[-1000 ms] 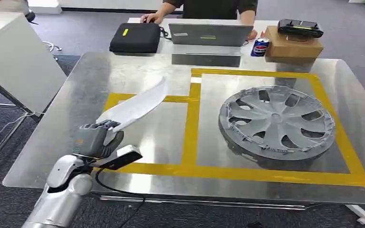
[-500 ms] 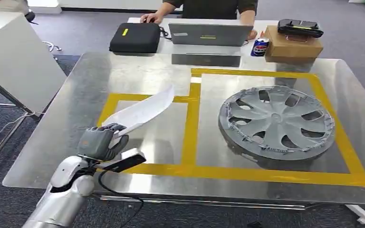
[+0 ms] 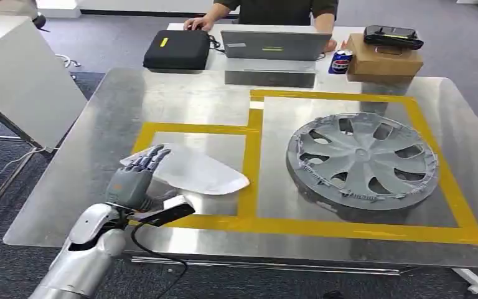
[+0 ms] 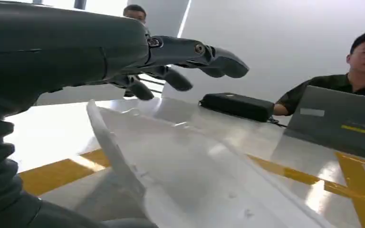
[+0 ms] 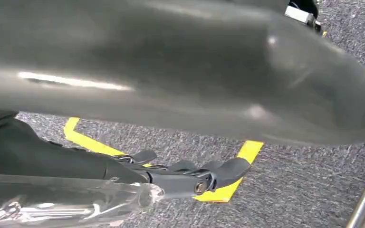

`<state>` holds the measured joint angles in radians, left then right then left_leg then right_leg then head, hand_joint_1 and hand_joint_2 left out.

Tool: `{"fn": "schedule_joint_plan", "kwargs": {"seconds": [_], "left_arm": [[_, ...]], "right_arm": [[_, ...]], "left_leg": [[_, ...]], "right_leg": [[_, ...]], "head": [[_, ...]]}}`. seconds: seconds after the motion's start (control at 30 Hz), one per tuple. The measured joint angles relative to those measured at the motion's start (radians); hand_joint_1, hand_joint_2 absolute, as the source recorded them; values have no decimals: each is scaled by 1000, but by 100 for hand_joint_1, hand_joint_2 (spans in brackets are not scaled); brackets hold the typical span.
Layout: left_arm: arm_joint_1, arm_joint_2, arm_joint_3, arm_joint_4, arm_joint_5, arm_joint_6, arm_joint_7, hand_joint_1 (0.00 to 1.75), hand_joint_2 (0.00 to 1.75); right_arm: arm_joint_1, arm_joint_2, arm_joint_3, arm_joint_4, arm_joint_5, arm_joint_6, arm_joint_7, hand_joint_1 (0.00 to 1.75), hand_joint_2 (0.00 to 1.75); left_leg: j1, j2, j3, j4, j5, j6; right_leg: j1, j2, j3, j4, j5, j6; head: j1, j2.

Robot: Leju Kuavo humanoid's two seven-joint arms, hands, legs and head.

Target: Take the parts from the cabinet and place them on the table.

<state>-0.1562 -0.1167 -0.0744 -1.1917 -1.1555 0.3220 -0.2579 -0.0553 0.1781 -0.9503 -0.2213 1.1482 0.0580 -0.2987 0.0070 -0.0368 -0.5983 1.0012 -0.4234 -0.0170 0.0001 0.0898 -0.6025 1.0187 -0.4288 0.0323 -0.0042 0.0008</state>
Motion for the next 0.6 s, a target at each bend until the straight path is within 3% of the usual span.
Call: {"fn": "schedule_joint_plan", "kwargs": {"seconds": [0.07, 0.1, 0.33, 0.6], "left_arm": [[0, 0, 0, 0, 0, 2, 1, 0, 175], [0, 0, 0, 0, 2, 3, 1, 0, 0], [10, -1, 0, -15, 43, 11, -14, 0, 0], [82, -2, 8, -166, 156, 11, -68, 0, 0]], "right_arm": [[0, 0, 0, 0, 1, 0, 0, 0, 0], [0, 0, 0, 0, 1, 0, 0, 0, 0], [0, 0, -9, 0, 2, -3, 2, 0, 0], [1, 0, -25, 0, 2, -8, 3, 0, 0]], "left_leg": [[0, 0, 0, 0, 0, 0], [0, 0, 0, 0, 0, 0], [0, 0, 0, 0, 0, 0], [0, 0, -1, 0, 0, 0]], "right_leg": [[0, 0, 0, 0, 0, 0], [0, 0, 0, 0, 0, 0], [0, 0, 0, 0, 0, 0], [0, 0, 0, 0, 0, 0]], "head": [[0, 0], [0, 0], [0, 0], [0, 0]]}}
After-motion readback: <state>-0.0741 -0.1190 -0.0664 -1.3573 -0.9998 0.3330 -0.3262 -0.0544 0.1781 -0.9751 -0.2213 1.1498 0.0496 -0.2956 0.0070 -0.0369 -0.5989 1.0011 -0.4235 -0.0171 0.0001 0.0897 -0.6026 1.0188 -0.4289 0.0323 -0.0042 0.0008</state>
